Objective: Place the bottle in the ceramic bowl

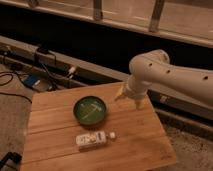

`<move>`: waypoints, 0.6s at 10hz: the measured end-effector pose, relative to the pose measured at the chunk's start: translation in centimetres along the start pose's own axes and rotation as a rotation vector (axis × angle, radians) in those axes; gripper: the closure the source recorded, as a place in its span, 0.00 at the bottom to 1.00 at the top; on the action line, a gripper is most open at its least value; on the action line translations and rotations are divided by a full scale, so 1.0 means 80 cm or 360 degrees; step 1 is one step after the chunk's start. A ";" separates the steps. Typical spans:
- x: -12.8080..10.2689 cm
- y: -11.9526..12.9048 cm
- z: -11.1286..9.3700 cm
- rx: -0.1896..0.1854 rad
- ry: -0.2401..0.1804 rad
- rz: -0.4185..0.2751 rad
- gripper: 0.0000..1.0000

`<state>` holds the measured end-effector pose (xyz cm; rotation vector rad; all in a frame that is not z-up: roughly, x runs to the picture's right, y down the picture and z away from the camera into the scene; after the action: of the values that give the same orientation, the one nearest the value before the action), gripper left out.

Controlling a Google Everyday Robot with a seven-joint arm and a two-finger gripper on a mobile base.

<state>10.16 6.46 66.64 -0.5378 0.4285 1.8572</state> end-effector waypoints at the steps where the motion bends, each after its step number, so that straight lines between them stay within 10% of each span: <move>1: 0.000 0.000 0.000 0.0000 0.0000 0.0000 0.35; 6: 0.000 0.000 0.001 0.0000 0.0003 0.0000 0.35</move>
<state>10.14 6.54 66.72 -0.5397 0.4301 1.8570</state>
